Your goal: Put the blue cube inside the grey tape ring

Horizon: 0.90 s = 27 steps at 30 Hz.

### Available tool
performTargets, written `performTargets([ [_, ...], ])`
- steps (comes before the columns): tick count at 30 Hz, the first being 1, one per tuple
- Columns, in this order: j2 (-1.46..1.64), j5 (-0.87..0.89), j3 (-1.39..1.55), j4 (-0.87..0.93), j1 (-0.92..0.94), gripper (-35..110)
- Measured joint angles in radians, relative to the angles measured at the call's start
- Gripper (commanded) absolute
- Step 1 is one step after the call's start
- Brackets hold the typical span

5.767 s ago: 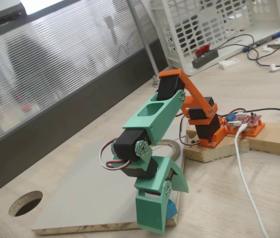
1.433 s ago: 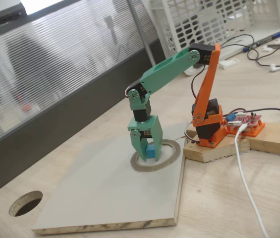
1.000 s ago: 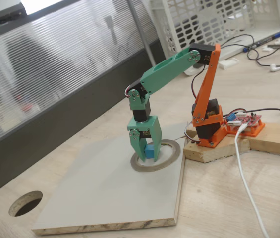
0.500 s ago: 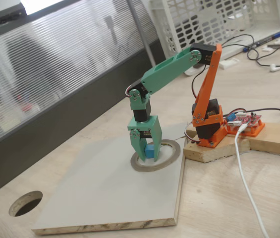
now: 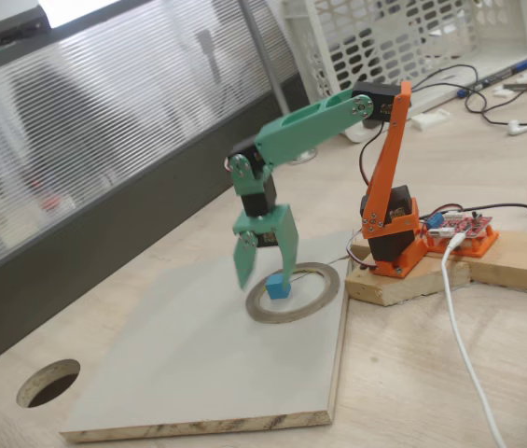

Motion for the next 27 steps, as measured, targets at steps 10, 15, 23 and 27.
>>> performTargets([
  [10,-0.209,0.002,-0.184,0.337,0.000,97],
  [15,-0.224,0.003,-0.278,0.445,-0.003,97],
  [23,-0.230,0.003,-0.534,0.652,-0.006,84],
  [27,-0.230,0.003,-0.601,0.657,-0.006,63],
])
